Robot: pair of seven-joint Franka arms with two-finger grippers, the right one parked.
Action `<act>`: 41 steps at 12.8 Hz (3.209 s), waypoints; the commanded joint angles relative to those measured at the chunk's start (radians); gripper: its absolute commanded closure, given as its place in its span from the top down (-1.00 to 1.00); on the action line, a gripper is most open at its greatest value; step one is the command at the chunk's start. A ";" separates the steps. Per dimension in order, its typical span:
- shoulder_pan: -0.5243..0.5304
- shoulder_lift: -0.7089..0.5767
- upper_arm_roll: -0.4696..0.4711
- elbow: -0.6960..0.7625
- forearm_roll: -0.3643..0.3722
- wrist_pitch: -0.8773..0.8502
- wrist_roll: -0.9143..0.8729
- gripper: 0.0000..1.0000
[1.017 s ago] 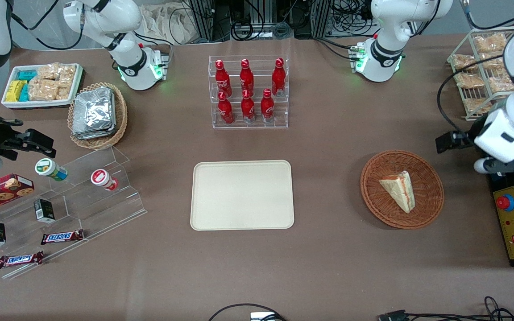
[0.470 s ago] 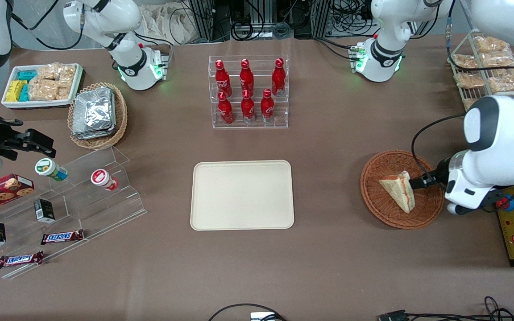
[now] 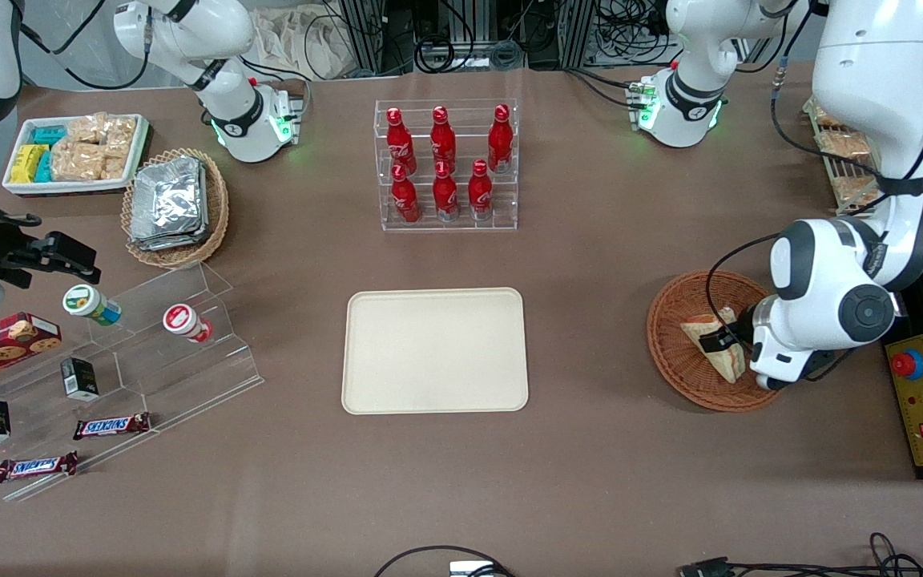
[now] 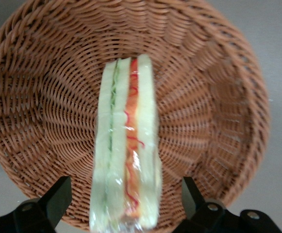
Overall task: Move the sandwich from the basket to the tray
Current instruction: 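Move the open left gripper down over the wrapped sandwich in the basket, then close the left gripper on the sandwich and lift it from the basket, then carry the sandwich with the left gripper over the cream tray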
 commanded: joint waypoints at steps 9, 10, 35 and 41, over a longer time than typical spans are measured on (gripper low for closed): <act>0.040 0.076 -0.009 0.001 -0.052 0.074 -0.022 0.91; 0.037 0.076 -0.010 0.001 -0.065 0.077 -0.022 0.71; -0.343 0.296 -0.239 0.708 -0.043 -0.308 0.029 -1.00; -0.405 0.464 -0.239 0.703 -0.042 -0.112 -0.050 -1.00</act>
